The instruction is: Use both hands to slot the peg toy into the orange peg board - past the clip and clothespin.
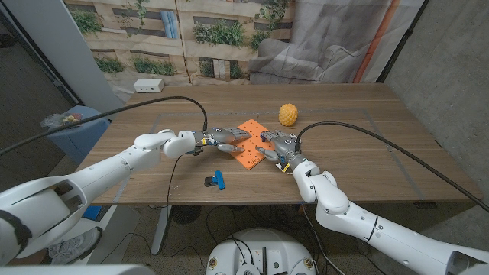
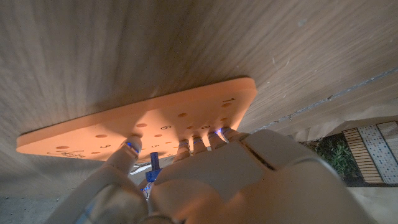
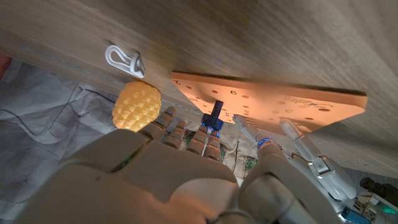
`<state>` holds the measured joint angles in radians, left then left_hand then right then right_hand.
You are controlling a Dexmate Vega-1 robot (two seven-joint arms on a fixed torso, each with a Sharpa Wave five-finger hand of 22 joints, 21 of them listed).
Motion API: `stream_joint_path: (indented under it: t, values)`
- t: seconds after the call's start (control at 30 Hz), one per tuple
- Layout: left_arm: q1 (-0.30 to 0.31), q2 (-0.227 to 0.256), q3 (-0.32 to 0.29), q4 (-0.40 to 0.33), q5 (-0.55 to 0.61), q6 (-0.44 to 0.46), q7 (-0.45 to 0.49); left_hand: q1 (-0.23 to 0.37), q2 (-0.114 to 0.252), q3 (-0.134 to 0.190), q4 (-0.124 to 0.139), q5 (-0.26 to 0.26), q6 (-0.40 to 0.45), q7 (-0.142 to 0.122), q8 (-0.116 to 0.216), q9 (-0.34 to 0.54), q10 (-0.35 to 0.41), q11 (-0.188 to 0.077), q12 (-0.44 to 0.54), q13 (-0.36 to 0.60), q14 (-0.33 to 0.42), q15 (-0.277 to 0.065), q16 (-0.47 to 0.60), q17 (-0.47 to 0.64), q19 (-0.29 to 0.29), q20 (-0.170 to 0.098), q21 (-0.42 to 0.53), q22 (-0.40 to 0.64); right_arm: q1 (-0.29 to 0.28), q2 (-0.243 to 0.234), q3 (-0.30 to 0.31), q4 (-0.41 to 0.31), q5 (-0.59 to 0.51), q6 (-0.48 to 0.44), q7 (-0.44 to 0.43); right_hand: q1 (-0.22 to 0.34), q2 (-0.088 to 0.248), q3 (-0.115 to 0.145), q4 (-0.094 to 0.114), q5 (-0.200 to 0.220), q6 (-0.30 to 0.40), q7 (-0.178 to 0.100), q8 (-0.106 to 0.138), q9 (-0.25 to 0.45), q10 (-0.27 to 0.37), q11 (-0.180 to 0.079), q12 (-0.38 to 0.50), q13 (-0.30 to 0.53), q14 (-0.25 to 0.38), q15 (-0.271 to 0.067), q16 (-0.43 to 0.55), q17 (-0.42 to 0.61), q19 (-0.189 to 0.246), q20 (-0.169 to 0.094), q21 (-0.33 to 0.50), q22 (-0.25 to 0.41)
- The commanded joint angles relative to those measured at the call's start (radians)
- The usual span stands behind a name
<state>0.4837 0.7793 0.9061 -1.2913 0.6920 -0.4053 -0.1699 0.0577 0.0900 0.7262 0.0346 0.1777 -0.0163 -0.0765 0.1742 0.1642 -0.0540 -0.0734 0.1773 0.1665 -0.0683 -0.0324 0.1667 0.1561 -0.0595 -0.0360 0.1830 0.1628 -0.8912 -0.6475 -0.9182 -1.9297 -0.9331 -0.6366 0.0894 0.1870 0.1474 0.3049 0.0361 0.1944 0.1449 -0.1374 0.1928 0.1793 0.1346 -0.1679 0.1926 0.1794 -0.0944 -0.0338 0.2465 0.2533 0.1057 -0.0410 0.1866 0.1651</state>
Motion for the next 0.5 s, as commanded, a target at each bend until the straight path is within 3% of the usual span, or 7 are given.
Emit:
stream_joint_path:
  t: [0.03, 0.5]
  values:
    - [0.000, -0.002, -0.001, 0.000, 0.003, -0.001, -0.040, 0.007, 0.088, 0.005, 0.005, 0.002, 0.040, 0.004, 0.010, 0.009, 0.043, -0.006, 0.008, 0.007, 0.033, -0.069, 0.011, 0.013, 0.024, -0.136, 0.009, 0.009, 0.004, -0.004, -0.014, -0.003, -0.004, -0.003, 0.010, -0.009, 0.021, 0.006, 0.005, -0.005, 0.010, 0.001, 0.008, 0.002, 0.011, -0.006, 0.005, 0.004, -0.008, -0.054, 0.006, 0.003, -0.003, -0.013, 0.000, 0.003]
    - [0.008, 0.004, -0.005, -0.012, 0.004, 0.008, -0.037, 0.006, 0.088, 0.005, 0.008, 0.002, 0.041, 0.005, 0.010, 0.009, 0.044, -0.007, 0.008, 0.007, 0.033, -0.069, 0.011, 0.013, 0.024, -0.135, 0.009, 0.009, 0.014, -0.003, -0.024, -0.003, -0.007, 0.005, 0.038, -0.014, 0.021, 0.012, 0.007, -0.006, 0.022, 0.000, 0.009, 0.002, 0.022, -0.007, 0.006, 0.004, -0.004, -0.050, 0.008, 0.002, 0.001, -0.020, 0.002, 0.003]
